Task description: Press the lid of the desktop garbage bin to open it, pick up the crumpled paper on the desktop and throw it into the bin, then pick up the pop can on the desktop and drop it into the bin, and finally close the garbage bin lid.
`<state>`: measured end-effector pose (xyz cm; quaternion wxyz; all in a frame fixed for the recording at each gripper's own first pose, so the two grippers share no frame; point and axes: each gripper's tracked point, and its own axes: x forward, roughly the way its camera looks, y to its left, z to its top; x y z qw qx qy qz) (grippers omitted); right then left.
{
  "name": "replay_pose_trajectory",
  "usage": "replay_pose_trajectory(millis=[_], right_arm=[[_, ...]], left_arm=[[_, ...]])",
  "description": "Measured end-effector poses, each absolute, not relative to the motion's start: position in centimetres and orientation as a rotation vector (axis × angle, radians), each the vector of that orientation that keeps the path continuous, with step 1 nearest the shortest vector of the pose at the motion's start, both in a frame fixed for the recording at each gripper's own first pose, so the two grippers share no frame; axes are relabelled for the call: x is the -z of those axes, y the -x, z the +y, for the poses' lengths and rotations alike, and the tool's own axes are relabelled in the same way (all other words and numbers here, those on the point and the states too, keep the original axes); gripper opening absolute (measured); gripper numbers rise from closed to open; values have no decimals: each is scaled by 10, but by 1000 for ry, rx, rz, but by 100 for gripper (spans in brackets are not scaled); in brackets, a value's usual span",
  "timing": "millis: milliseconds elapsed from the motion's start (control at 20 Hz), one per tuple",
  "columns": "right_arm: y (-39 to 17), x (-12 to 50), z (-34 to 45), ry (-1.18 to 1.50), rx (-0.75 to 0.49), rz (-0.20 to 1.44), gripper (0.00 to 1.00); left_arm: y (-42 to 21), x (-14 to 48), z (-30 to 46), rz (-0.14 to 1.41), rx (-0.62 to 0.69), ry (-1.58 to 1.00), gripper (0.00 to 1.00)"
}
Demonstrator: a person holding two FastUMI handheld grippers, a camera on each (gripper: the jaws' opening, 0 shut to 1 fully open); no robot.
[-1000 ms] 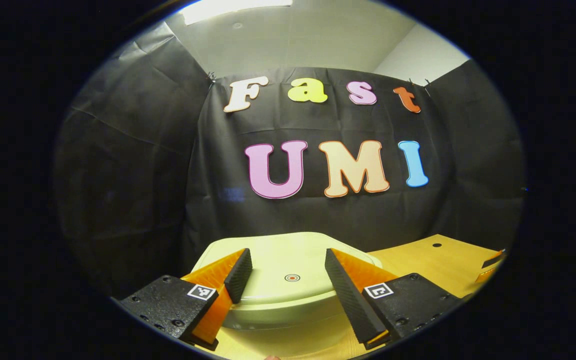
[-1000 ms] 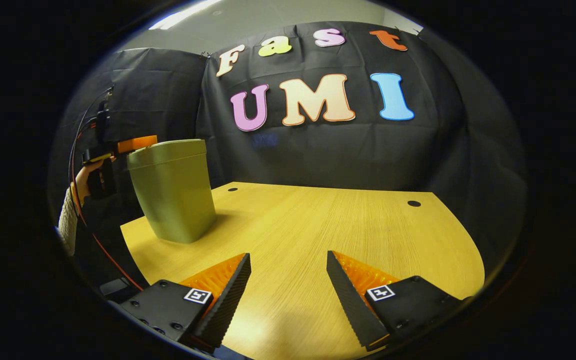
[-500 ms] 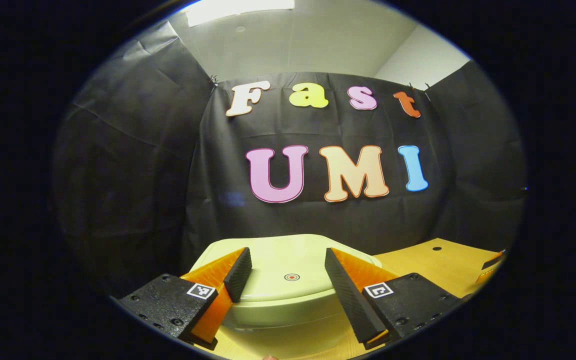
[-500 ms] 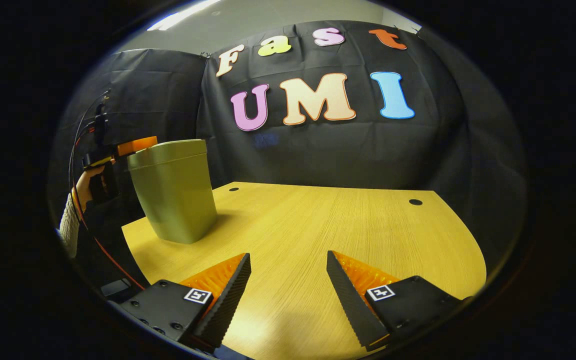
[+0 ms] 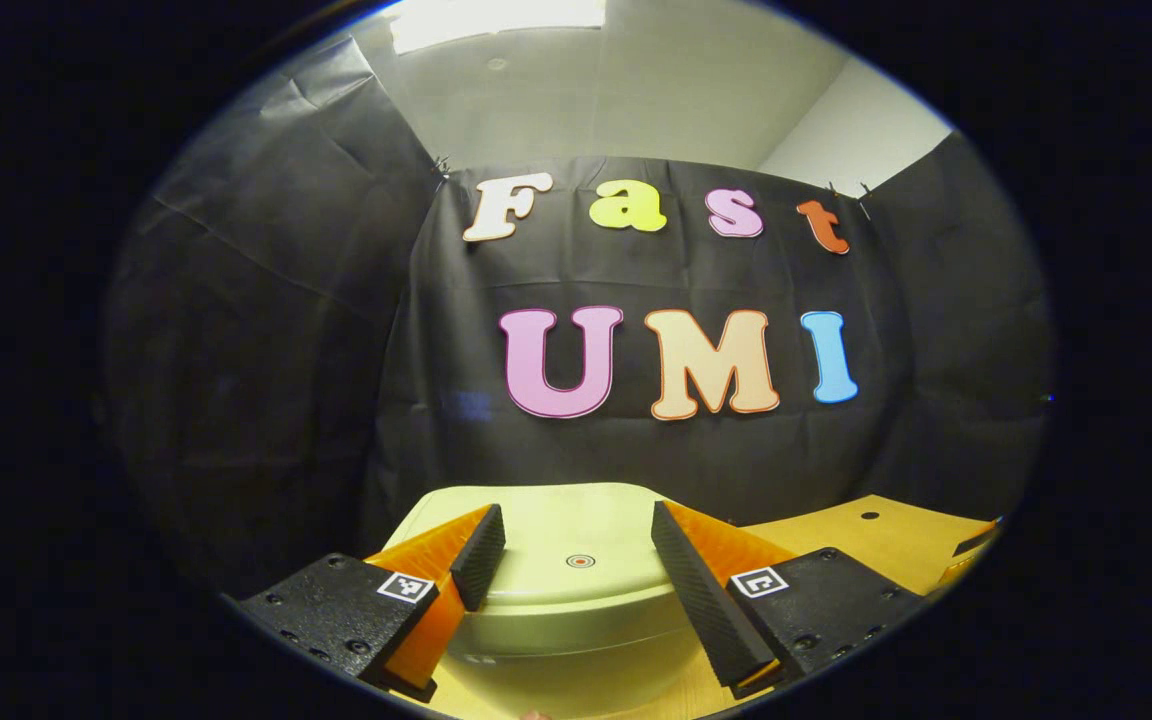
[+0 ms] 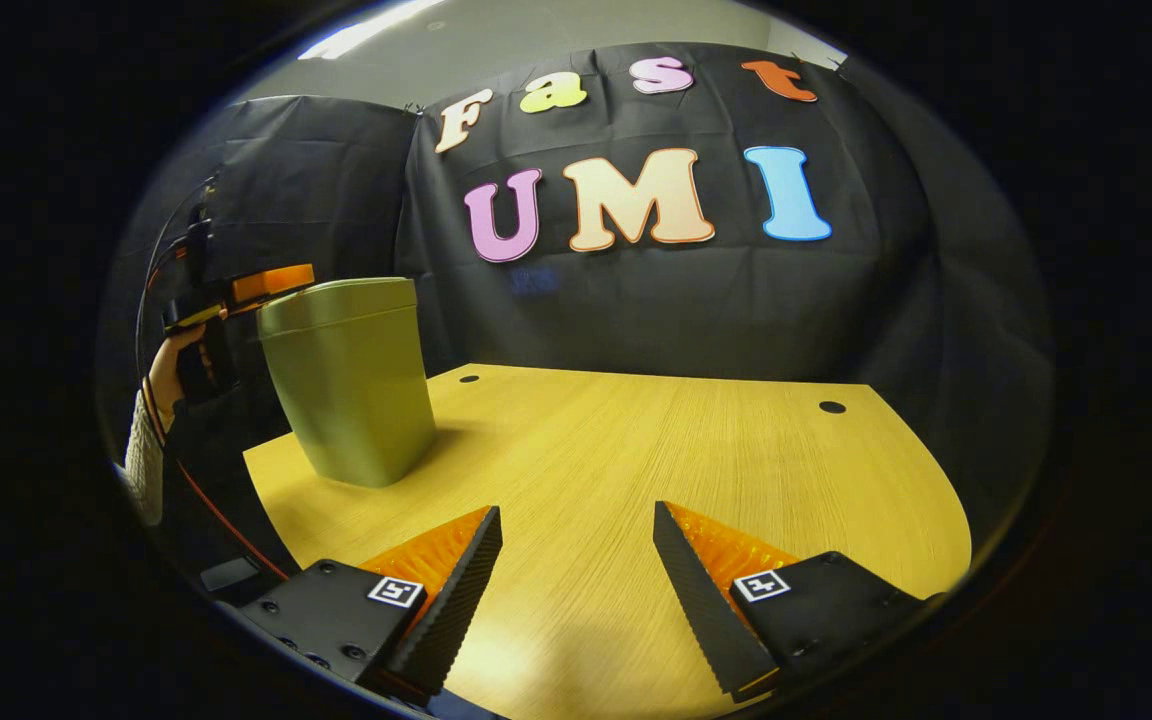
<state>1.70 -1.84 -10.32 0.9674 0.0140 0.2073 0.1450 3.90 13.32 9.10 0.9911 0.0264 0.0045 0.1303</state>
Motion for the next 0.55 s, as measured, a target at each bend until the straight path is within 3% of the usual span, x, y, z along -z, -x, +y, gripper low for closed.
replay_pose_trajectory(millis=[50, 150, 550], right_arm=[[-17, 102, -18, -32, -291, 417, 96], [-17, 100, -18, -31, -283, 408, 94], [-15, 101, -1, 13, -285, 404, 94]], left_arm=[[-34, -91, 130, -1, -253, -58, 96], [-21, -96, 123, -37, -246, -81, 93], [12, -78, 53, -37, -56, -67, 96]])
